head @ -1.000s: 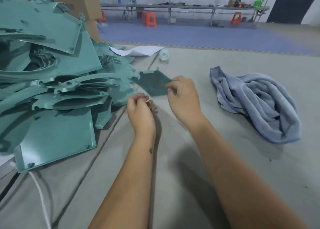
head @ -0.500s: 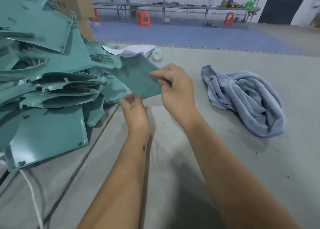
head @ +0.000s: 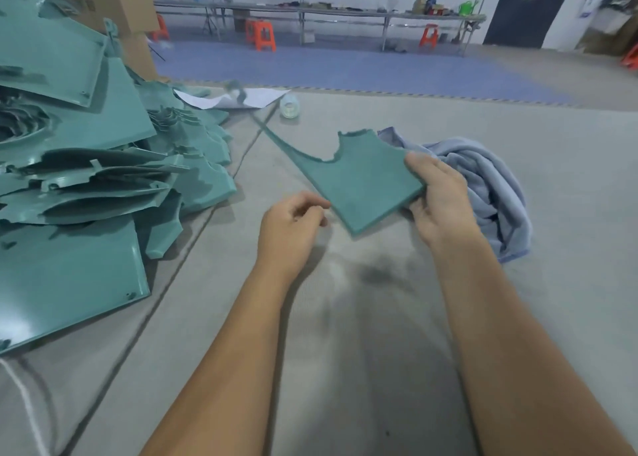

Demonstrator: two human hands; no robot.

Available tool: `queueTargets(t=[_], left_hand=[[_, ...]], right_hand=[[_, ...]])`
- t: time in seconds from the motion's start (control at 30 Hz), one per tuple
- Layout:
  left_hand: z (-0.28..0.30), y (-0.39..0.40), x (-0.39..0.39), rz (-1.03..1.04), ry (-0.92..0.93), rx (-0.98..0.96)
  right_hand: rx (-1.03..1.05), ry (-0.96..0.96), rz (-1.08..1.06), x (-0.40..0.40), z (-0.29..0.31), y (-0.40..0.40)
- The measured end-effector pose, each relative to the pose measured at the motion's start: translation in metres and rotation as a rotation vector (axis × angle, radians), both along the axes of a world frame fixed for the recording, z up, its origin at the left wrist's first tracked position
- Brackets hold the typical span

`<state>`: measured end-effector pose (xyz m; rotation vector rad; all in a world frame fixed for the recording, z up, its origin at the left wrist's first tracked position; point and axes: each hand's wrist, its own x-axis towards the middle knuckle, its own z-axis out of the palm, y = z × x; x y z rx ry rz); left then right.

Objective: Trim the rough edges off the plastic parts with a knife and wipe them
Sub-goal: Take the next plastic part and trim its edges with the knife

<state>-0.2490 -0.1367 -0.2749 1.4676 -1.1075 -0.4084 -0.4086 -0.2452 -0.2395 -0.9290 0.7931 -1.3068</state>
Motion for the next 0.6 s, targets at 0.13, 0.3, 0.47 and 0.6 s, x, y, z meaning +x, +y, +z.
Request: queueTargets(t=[0.13, 0.3, 0.47, 0.6], left_hand=[[0.004, 0.002, -0.015, 0.278, -0.774, -0.207], [0.003, -0.001, -0.018, 0.203, -0.932, 0.308], [-0.001, 0.007, -0.007, 0.113, -0.824, 0.525], [0.003, 0.004, -0.006, 0.020, -0.771, 0.586]], right_hand=[[0.030, 0.007, -0.007, -0.024, -0.011, -0.004], [0.116, 0.317, 0.031, -0.029, -0.020, -0.003], [0.036, 0.877, -0.115, -0.048, -0.027, -0.006], [-0.011, 0.665, -0.113, -0.063, -0.030, -0.012]])
